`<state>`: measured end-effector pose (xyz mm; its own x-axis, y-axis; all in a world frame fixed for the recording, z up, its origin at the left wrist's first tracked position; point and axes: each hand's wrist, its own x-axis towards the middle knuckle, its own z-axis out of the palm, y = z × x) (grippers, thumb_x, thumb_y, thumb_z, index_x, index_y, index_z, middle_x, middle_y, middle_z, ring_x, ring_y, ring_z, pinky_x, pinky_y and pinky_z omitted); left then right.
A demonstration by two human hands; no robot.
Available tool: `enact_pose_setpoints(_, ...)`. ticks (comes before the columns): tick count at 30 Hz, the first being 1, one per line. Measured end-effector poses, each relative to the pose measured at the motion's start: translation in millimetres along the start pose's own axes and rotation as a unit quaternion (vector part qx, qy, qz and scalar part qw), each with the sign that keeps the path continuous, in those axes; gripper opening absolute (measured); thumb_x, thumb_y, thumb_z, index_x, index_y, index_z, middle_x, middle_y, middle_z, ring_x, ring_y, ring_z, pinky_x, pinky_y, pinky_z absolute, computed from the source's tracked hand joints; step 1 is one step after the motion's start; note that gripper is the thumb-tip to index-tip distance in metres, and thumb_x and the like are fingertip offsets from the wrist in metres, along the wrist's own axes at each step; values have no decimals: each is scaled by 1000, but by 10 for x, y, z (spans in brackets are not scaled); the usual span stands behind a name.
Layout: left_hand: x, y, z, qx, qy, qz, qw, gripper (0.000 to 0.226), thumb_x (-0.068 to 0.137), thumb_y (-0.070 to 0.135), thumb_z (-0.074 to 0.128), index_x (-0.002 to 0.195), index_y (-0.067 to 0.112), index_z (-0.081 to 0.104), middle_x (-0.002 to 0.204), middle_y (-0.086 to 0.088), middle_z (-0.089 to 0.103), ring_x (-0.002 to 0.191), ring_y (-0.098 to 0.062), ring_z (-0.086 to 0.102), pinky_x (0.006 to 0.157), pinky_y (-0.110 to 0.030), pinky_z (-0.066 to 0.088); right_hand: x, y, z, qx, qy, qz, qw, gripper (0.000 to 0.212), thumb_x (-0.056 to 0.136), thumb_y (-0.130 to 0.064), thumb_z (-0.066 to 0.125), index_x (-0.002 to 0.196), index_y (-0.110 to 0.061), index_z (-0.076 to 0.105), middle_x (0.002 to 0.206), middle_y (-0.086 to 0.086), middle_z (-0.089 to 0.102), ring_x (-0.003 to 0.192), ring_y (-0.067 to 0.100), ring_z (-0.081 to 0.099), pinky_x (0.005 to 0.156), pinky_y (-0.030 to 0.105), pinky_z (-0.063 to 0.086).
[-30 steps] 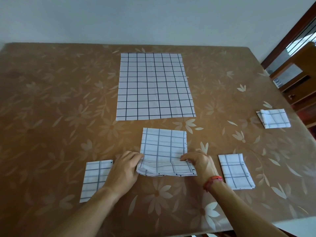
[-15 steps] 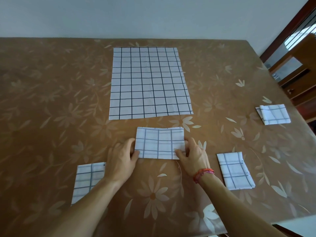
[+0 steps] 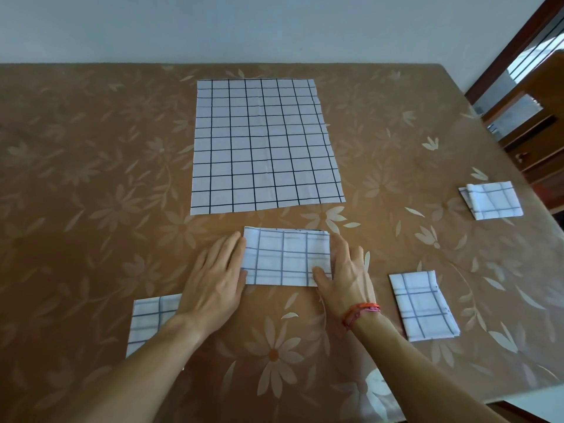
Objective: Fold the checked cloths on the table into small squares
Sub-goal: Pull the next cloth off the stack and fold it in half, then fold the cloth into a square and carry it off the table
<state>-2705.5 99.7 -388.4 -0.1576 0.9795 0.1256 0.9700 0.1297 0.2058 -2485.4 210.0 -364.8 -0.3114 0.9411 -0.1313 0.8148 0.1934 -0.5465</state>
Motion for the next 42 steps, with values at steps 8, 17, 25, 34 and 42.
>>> enact_pose_setpoints(8, 108, -125, 119, 61, -54, 54, 995, 53, 99, 24, 27, 147, 5, 35, 157, -8, 29, 146, -18, 23, 113, -37, 19, 20, -394, 285, -146, 9, -195, 970, 52, 83, -36, 53, 130, -13, 52, 130, 13, 50, 118, 32, 49, 90, 43, 49)
enact_pose_setpoints(17, 170, -181, 125, 106, -86, 82, 987, 60, 95, 29, 25, 148, 1, 33, 157, -12, 29, 146, -23, 24, 113, -39, 20, 271, -670, 671, -211, -102, -290, 928, 67, 93, -36, 15, 149, -1, 26, 158, 16, 19, 148, 29, 12, 119, 42, 18)
enact_pose_setpoints(25, 192, -243, 165, 90, -96, 83, 988, 57, 103, 34, 18, 150, 3, 27, 161, -9, 18, 149, -20, 13, 115, -39, 17, 273, -520, 764, -232, -113, -284, 924, 68, 98, -44, 9, 153, -4, 11, 161, 11, 1, 149, 22, -4, 122, 40, 3)
enact_pose_setpoints(34, 200, -212, 130, 73, -117, 62, 988, 58, 102, 35, 17, 151, 5, 19, 161, -7, 12, 149, -18, 10, 116, -33, 8, 212, -219, 480, -241, -127, -225, 935, 67, 100, -52, 9, 153, -15, -9, 160, 0, -17, 146, 15, -19, 121, 38, -4)
enact_pose_setpoints(42, 186, -188, 108, 22, -127, 52, 990, 61, 96, 40, -2, 151, 12, -3, 160, -2, -11, 148, -14, -12, 120, -29, -5, 176, 237, 37, -286, -150, -164, 932, 73, 96, -59, 5, 152, -16, -17, 158, -1, -24, 144, 13, -24, 121, 38, -7)
